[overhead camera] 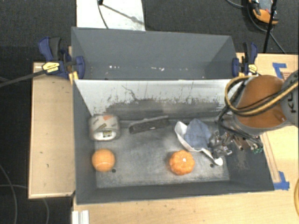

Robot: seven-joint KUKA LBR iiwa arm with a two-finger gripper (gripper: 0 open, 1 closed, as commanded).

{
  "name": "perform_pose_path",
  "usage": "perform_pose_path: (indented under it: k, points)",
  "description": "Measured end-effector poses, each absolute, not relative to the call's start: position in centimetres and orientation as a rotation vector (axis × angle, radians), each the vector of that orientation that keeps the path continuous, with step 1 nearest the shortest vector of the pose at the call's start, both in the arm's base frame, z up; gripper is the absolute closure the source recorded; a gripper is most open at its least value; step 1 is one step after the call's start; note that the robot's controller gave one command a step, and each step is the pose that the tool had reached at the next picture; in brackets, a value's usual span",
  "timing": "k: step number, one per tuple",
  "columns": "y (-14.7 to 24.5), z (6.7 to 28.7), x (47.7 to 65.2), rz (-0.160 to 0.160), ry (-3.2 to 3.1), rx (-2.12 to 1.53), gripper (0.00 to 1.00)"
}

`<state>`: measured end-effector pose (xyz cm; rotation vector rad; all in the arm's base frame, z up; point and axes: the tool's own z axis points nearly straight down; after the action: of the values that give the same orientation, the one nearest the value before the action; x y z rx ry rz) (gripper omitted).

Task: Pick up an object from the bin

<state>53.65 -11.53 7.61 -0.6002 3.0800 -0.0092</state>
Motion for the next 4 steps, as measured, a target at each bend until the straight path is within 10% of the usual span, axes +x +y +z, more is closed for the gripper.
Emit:
perform_pose_path:
  k: [1,2,3,4]
  points:
    - [-11.5,12.8,53.7,0.003,3.08,-0.62,1.0]
    - [-11.8,21.4,54.2,-0.001,3.086,-0.57,0.0]
    - [-11.8,21.4,54.2,0.0,3.087,-0.569,0.0]
    - [-12.2,7.5,55.8,0.001,2.988,-0.967,1.0]
